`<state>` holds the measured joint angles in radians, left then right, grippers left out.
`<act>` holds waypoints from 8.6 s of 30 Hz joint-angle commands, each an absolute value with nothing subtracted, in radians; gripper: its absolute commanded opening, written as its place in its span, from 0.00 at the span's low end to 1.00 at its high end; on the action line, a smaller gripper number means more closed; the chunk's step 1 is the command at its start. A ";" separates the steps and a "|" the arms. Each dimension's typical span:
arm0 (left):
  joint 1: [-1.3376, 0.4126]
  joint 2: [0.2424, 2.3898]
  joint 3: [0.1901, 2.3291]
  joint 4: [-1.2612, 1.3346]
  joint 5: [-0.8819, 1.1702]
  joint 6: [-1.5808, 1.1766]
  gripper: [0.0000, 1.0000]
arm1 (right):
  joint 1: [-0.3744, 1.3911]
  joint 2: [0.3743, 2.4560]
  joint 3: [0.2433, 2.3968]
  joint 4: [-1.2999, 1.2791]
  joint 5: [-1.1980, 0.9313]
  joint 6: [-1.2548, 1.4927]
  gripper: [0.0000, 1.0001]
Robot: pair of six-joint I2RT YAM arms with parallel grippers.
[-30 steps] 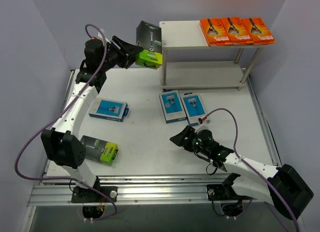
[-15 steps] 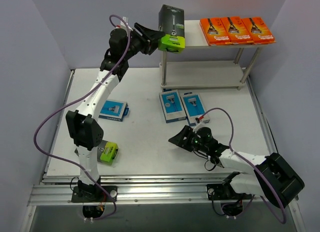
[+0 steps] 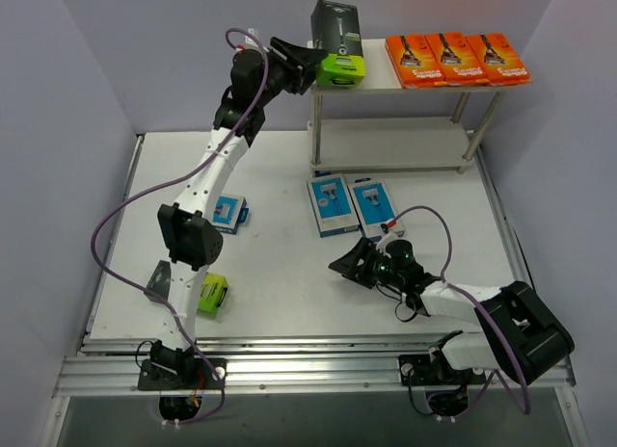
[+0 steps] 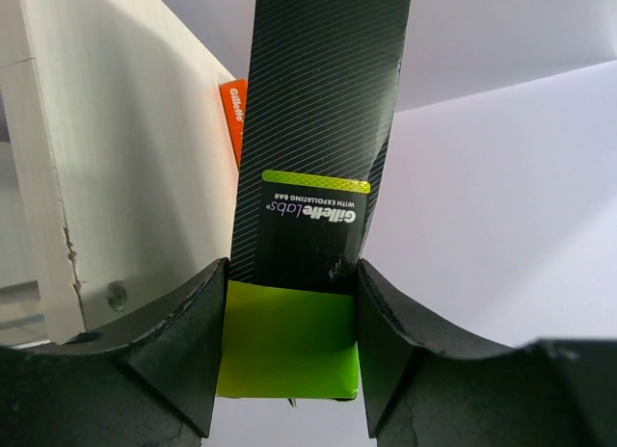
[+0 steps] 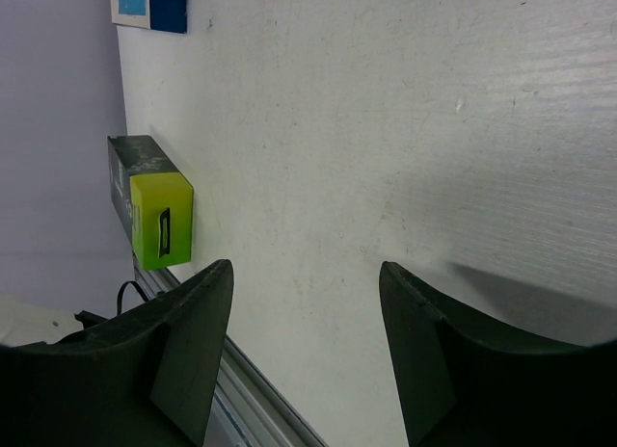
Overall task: Place and organize the shaving razors onto the shelf
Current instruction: Place the shaving razor onto shelf
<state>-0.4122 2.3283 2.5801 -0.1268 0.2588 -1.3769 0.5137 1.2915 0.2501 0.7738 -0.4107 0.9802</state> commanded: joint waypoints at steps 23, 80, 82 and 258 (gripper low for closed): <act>-0.388 2.422 2.757 -0.091 0.275 -1.477 0.63 | 0.442 1.431 0.233 0.968 -0.532 0.976 0.57; -0.347 2.301 2.784 -0.514 0.413 -0.962 0.94 | 0.440 1.399 0.170 0.968 -0.520 0.982 0.58; -0.344 2.287 2.770 -0.500 0.405 -0.947 0.94 | 0.440 1.402 0.173 0.965 -0.520 0.979 0.58; -0.397 1.167 1.066 -0.394 -0.095 -0.451 0.94 | 0.630 2.424 2.557 0.569 0.641 0.316 0.78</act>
